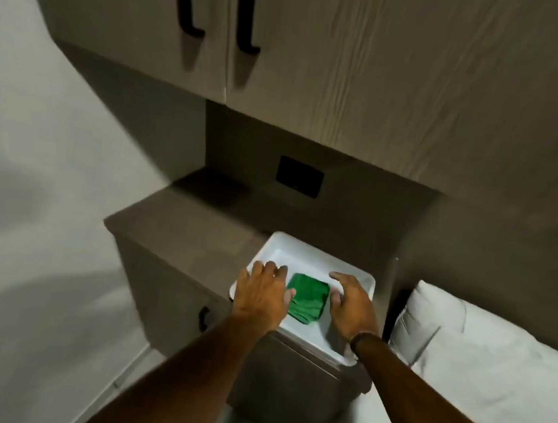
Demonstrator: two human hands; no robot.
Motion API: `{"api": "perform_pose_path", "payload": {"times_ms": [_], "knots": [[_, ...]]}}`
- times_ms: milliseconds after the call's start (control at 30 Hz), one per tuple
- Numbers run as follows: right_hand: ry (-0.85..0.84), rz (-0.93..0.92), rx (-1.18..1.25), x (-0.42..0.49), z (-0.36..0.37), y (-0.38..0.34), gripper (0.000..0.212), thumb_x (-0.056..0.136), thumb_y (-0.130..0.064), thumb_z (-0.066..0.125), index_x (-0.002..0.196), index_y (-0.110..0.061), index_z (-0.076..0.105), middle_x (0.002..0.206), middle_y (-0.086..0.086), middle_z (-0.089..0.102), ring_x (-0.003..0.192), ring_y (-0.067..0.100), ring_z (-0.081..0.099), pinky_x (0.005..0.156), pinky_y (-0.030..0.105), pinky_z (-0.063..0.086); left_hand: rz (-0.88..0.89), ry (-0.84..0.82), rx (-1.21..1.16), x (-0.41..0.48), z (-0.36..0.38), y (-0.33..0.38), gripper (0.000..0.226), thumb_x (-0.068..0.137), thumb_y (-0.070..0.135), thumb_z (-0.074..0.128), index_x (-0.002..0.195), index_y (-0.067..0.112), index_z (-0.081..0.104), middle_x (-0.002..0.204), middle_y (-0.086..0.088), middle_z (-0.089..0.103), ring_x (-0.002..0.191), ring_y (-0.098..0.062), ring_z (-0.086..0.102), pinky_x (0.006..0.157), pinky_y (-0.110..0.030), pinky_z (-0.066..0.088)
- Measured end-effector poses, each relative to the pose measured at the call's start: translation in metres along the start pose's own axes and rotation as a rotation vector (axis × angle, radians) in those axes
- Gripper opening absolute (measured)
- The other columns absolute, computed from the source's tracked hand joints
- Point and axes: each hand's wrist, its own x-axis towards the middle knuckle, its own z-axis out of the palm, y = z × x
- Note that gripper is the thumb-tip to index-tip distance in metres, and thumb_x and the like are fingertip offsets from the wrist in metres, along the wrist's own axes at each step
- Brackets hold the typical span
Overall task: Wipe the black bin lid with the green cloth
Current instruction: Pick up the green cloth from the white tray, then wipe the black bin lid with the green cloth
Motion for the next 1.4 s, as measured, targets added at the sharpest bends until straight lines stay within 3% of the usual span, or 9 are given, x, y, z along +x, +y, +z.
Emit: {"api": "perform_pose_path", "payload": {"times_ms": [367, 533, 667, 767, 933, 1033, 1200, 1300, 1400], "knots": [[-0.449, 0.244, -0.119, 0.093, 0.047, 0.044, 0.073, 0.084, -0.030, 0.085, 0.149, -0.017, 0.054, 0.145, 0.010, 0.063, 0.131, 0.032, 0.063, 0.110, 0.042, 0.053, -0.374, -0.359, -0.253, 0.085, 0.054, 0.023, 0.044, 0.095, 0.028, 0.066, 0.136, 0.013, 0.058, 0.137, -0.015, 0.065, 0.128, -0.037, 0.062, 0.107, -0.054, 0.051], [-0.454, 0.260, 0.035, 0.097, 0.029, 0.034, 0.039, 0.085, -0.009, 0.082, 0.122, -0.005, 0.070, 0.115, 0.012, 0.073, 0.105, 0.029, 0.071, 0.094, 0.039, 0.059, -0.385, -0.385, -0.577, 0.090, 0.040, 0.015, 0.052, 0.082, 0.023, 0.078, 0.131, 0.010, 0.065, 0.131, -0.015, 0.070, 0.123, -0.037, 0.067, 0.104, -0.045, 0.056], [-0.339, 0.231, 0.507, 0.055, -0.013, 0.008, 0.026, 0.083, 0.013, 0.072, 0.108, 0.008, 0.076, 0.091, 0.012, 0.083, 0.077, 0.017, 0.076, 0.078, 0.027, 0.065, -0.321, -0.286, -1.088, 0.034, 0.001, 0.005, 0.039, 0.072, 0.019, 0.073, 0.111, 0.013, 0.075, 0.095, -0.005, 0.078, 0.099, -0.028, 0.075, 0.092, -0.044, 0.062], [-0.388, 0.289, 0.907, -0.032, -0.020, -0.012, 0.037, 0.072, 0.002, 0.069, 0.107, 0.012, 0.072, 0.105, 0.037, 0.075, 0.088, 0.037, 0.072, 0.085, 0.048, 0.056, -0.362, -0.319, -1.443, -0.062, -0.004, -0.008, 0.026, 0.070, 0.015, 0.077, 0.096, 0.017, 0.074, 0.084, 0.001, 0.076, 0.083, -0.015, 0.073, 0.075, -0.036, 0.061], [-1.054, 0.843, 1.729, -0.215, 0.049, -0.037, 0.048, 0.100, -0.008, 0.048, 0.141, 0.013, 0.060, 0.132, 0.042, 0.064, 0.119, 0.044, 0.072, 0.105, 0.052, 0.056, -0.683, -0.427, -1.544, -0.261, 0.050, -0.031, 0.033, 0.085, -0.001, 0.078, 0.113, 0.016, 0.074, 0.108, -0.002, 0.081, 0.101, -0.019, 0.079, 0.084, -0.029, 0.063], [-0.966, 0.914, 1.299, -0.293, 0.104, -0.027, 0.054, 0.078, 0.001, 0.084, 0.129, 0.009, 0.068, 0.082, 0.034, 0.079, 0.072, 0.028, 0.084, 0.076, 0.045, 0.065, -0.852, -0.381, -1.415, -0.356, 0.100, -0.046, 0.039, 0.076, 0.012, 0.082, 0.113, 0.026, 0.078, 0.108, -0.002, 0.079, 0.101, -0.021, 0.078, 0.092, -0.040, 0.063], [-0.826, 1.064, 1.076, -0.385, 0.203, 0.004, 0.055, 0.077, -0.005, 0.067, 0.132, 0.002, 0.068, 0.120, 0.034, 0.075, 0.106, 0.048, 0.077, 0.091, 0.057, 0.062, -0.914, -0.310, -1.026, -0.433, 0.219, -0.085, 0.060, 0.058, 0.062, 0.075, 0.115, 0.069, 0.056, 0.115, 0.027, 0.056, 0.097, 0.010, 0.064, 0.085, -0.017, 0.053], [-0.708, 1.045, 1.001, -0.380, 0.303, 0.036, 0.043, 0.080, -0.010, 0.073, 0.122, 0.000, 0.075, 0.117, 0.033, 0.076, 0.105, 0.050, 0.076, 0.097, 0.068, 0.056, -1.013, -0.188, -0.981, -0.454, 0.322, -0.139, 0.084, 0.053, 0.083, 0.077, 0.126, 0.065, 0.042, 0.123, 0.034, 0.049, 0.099, 0.014, 0.058, 0.079, -0.013, 0.049], [-0.603, 0.748, 0.773, -0.344, 0.412, 0.076, 0.025, 0.092, -0.004, 0.072, 0.117, 0.000, 0.077, 0.091, 0.008, 0.085, 0.082, 0.034, 0.079, 0.072, 0.040, 0.068, -1.043, -0.090, -0.769, -0.455, 0.436, -0.184, 0.132, 0.044, 0.093, 0.072, 0.157, 0.042, 0.027, 0.157, 0.013, 0.042, 0.147, -0.015, 0.043, 0.114, -0.040, 0.045]]}}
